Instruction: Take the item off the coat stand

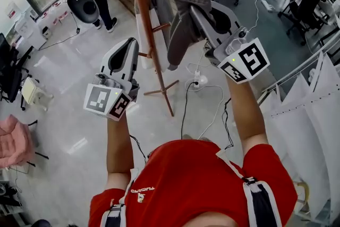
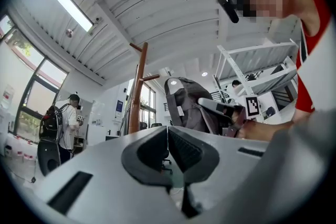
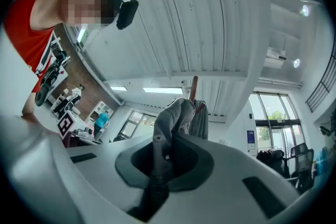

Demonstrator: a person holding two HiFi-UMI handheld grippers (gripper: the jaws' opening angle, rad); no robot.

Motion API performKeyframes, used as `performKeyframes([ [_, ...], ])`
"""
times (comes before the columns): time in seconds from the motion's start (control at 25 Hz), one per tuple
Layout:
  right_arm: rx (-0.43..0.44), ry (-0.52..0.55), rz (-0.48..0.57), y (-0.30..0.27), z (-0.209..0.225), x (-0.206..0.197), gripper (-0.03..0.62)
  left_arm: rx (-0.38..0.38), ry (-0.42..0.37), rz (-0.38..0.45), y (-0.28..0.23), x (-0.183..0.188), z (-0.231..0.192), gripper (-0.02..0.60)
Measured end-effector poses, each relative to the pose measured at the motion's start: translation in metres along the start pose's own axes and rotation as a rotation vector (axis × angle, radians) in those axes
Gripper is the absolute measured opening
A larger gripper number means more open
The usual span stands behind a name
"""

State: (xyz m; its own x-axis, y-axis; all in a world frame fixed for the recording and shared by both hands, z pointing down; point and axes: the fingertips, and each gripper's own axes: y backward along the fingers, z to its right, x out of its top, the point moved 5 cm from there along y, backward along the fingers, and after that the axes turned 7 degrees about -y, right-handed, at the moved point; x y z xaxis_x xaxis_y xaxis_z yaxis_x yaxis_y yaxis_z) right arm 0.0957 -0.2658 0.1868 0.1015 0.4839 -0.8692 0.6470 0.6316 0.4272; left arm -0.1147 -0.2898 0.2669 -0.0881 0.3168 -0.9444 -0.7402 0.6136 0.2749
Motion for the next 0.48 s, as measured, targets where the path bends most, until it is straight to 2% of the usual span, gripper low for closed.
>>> performKeyframes([
  [0.24, 0.031, -0.085, -0.017, 0.028, -0.046, -0.026, 0.037, 0.02, 0.018, 0.01, 0.014, -0.001, 0.008, 0.012],
  [0.48, 0.028, -0.133, -0.032, 0.036, -0.053, -0.038, 0.035, 0.03, 0.015, -0.013, 0.012, 0.007, 0.008, 0.012],
])
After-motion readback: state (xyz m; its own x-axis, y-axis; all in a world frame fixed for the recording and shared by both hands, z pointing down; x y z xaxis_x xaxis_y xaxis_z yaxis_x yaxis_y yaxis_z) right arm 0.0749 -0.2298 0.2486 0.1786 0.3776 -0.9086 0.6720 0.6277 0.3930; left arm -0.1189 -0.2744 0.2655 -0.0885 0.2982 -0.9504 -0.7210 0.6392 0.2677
